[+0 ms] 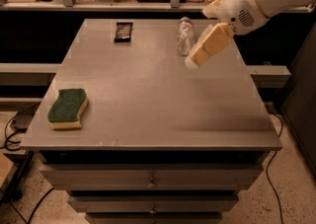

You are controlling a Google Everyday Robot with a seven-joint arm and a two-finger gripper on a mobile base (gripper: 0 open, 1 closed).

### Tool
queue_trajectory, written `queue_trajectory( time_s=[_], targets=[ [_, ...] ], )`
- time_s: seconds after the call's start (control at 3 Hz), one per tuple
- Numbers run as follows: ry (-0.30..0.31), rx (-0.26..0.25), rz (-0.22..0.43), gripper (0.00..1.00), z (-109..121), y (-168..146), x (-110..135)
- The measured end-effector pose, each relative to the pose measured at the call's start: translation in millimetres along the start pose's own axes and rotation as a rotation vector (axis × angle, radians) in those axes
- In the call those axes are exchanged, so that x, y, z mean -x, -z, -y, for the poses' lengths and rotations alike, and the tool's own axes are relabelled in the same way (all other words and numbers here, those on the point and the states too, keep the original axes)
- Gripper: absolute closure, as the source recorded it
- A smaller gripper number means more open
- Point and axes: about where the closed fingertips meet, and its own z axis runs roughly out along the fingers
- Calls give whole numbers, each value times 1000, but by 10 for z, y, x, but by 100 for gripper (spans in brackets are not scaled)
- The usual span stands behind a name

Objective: Move rxbar chocolate near sponge

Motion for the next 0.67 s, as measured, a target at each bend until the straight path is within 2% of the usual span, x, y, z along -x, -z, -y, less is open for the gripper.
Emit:
queue_trajectory(
  time_s=[0.67],
  targets=[
    [-72, -27, 95, 0, 616, -623, 207]
  ],
)
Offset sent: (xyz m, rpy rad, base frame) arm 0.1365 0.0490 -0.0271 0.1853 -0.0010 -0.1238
